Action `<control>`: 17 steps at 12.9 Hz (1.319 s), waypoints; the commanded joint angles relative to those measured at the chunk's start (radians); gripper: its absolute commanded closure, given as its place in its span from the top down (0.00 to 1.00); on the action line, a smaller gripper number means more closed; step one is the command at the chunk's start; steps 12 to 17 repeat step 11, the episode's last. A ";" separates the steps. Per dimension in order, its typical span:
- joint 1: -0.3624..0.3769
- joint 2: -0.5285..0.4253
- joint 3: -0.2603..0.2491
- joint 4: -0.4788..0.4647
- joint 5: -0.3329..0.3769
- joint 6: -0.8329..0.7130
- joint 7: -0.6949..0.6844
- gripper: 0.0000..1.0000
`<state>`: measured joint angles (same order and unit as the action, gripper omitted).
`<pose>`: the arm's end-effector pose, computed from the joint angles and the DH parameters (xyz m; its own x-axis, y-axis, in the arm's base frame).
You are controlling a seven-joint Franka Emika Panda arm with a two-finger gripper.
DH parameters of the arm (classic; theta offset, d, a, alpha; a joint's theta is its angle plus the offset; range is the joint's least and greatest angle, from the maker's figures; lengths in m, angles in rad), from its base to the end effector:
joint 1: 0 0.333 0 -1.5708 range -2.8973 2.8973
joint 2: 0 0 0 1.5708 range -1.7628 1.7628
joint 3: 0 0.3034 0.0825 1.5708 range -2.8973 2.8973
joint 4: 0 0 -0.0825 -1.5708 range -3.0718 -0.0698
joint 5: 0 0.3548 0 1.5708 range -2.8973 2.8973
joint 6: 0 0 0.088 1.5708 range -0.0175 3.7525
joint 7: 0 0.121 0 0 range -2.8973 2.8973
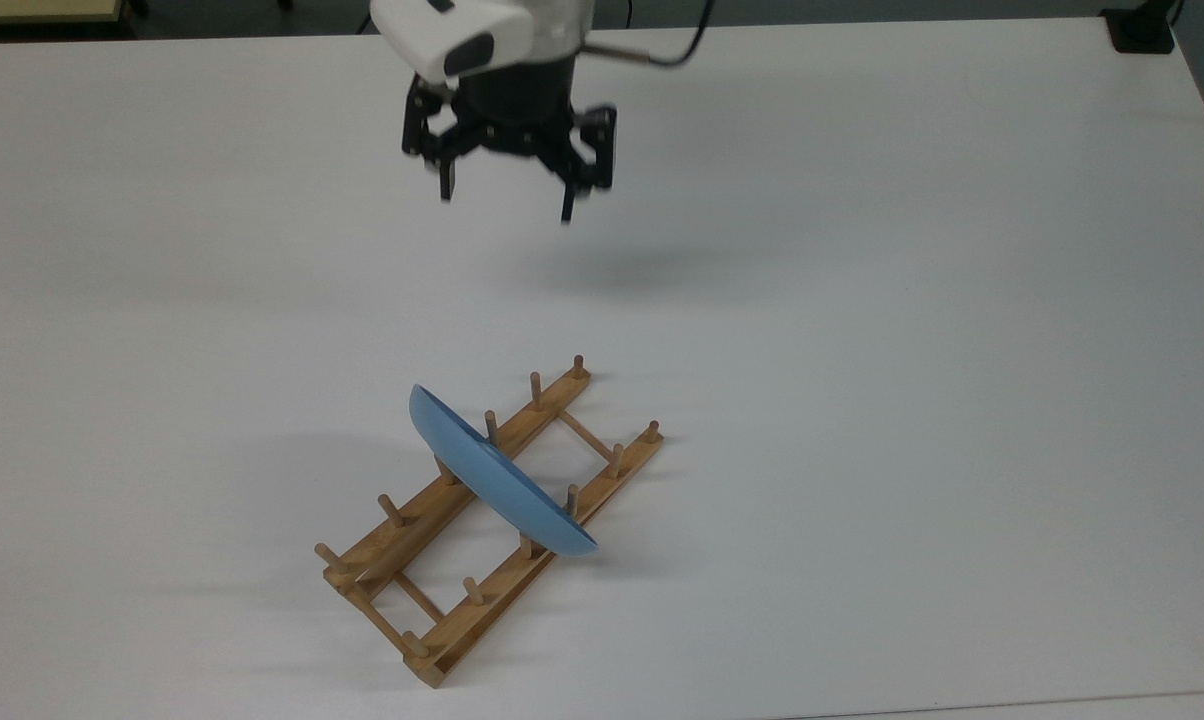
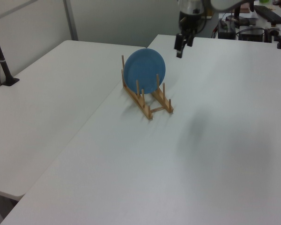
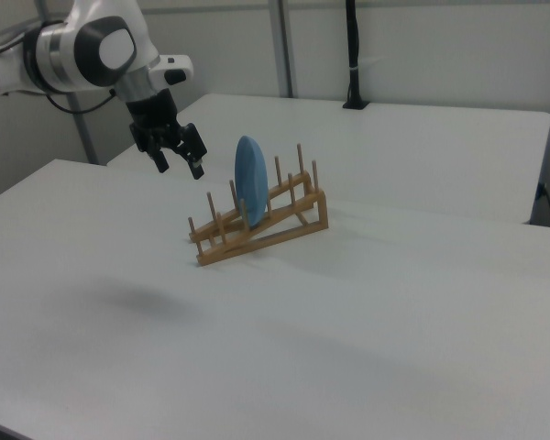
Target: Place plate in plate rack
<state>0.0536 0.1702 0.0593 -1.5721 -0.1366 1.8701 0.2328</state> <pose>0.5970 0.0529 0.5308 0.9852 -0.0814 0.1507 -0.0959 -0.9911 0.0919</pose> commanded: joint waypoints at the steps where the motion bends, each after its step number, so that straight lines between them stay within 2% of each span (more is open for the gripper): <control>1: -0.005 -0.073 -0.068 -0.038 0.130 -0.147 -0.225 1.00; 5: -0.014 -0.106 -0.075 -0.048 0.130 -0.238 -0.234 1.00; 17: -0.029 -0.113 -0.076 -0.042 0.120 -0.238 -0.228 1.00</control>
